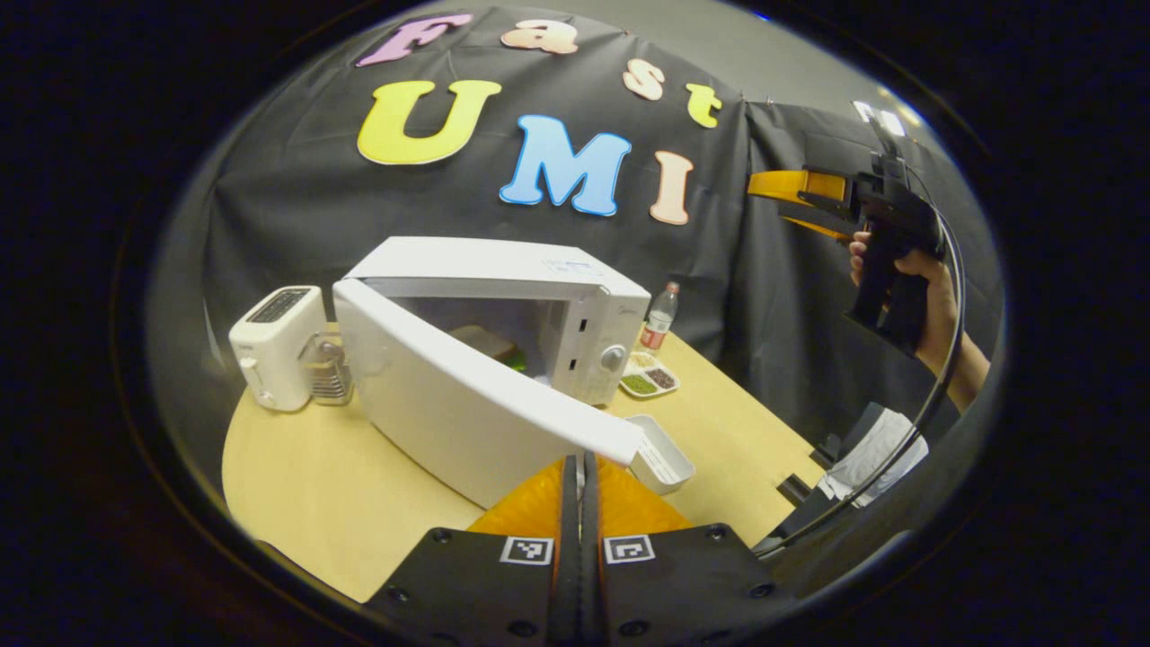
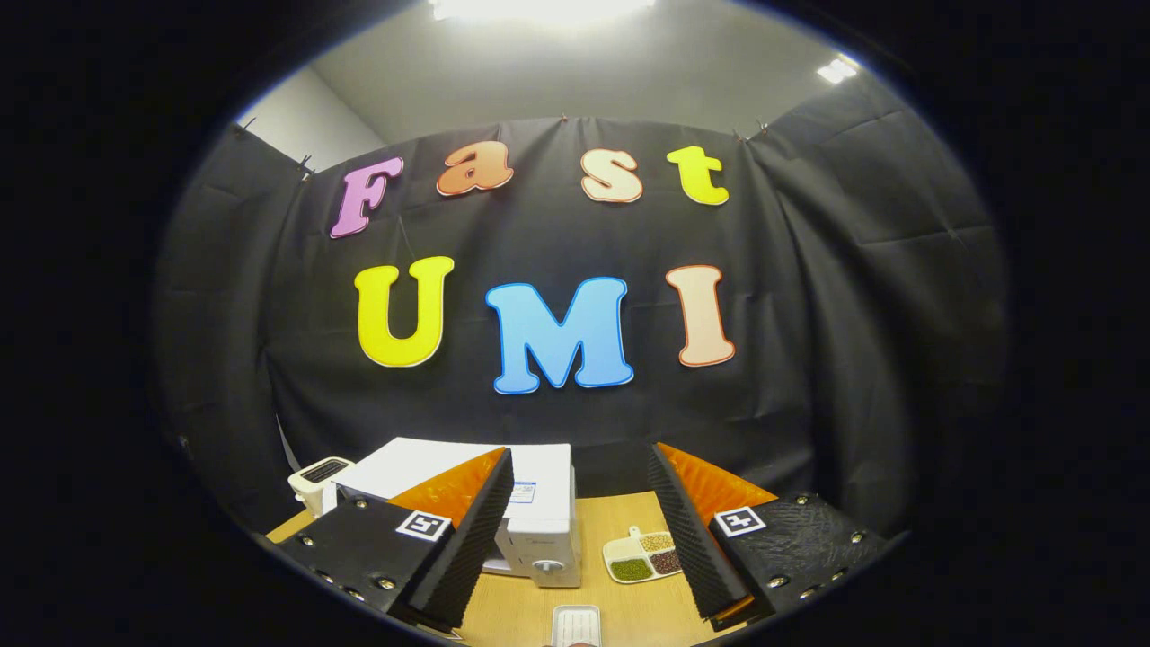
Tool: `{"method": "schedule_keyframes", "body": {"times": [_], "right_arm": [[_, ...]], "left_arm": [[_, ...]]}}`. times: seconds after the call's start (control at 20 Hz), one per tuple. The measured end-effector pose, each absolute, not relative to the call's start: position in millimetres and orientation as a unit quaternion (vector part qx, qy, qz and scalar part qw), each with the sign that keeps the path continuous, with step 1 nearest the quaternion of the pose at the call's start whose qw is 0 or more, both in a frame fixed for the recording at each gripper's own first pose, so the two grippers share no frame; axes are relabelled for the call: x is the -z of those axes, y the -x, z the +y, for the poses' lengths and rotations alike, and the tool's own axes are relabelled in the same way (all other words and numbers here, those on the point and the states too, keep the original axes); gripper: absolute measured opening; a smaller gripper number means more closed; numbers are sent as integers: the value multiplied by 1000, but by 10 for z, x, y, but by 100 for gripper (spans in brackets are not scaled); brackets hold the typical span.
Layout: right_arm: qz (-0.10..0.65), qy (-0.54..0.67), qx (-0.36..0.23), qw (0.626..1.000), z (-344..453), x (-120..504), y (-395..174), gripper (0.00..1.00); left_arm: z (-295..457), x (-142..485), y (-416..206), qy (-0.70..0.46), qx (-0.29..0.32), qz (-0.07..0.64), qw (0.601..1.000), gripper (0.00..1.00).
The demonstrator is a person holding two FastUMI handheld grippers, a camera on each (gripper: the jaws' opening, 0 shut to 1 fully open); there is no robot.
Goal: Open the microwave oven with the left hand, put the food in, and close the microwave oven.
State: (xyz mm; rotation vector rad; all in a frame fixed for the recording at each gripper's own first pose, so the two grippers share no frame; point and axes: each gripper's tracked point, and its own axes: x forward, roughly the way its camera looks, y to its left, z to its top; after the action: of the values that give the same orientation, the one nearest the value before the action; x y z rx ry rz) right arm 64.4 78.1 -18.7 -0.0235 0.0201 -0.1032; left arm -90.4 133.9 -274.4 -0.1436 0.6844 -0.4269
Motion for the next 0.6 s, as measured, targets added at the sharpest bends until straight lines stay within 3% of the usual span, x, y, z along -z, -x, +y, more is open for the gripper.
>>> {"method": "schedule_keyframes", "body": {"times": [0.6], "right_arm": [[4,-10,72,997,278,102,-540,91]], "left_arm": [[888,2840,374,59,230,331,913,7]]}}
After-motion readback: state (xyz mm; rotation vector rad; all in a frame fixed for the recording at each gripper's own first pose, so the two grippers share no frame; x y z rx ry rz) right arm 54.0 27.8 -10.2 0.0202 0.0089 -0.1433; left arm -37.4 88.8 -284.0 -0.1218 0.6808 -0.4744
